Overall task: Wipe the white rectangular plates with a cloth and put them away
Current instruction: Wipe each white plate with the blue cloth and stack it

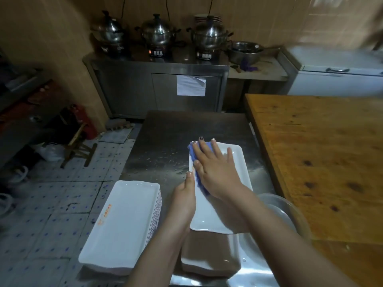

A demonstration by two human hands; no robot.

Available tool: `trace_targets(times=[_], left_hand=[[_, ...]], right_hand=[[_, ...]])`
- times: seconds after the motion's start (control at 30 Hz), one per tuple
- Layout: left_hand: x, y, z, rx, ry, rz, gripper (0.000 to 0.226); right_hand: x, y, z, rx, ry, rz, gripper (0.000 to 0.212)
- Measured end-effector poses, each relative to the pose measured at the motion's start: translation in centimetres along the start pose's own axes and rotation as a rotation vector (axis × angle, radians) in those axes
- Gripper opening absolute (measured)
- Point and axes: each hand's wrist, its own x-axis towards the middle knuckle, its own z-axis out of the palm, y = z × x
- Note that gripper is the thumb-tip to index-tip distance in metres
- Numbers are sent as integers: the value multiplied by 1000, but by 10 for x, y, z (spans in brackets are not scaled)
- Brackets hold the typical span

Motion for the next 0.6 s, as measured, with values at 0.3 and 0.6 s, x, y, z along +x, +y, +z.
trace_targets(times=[0.3,0.6], left_hand=[[13,7,-35,-140,38,25,44],[15,0,-36,-36,-15,-22,45]], right_hand=[[-11,16,10,-135,75,245,52],[-22,2,28,-124,45,262,55]])
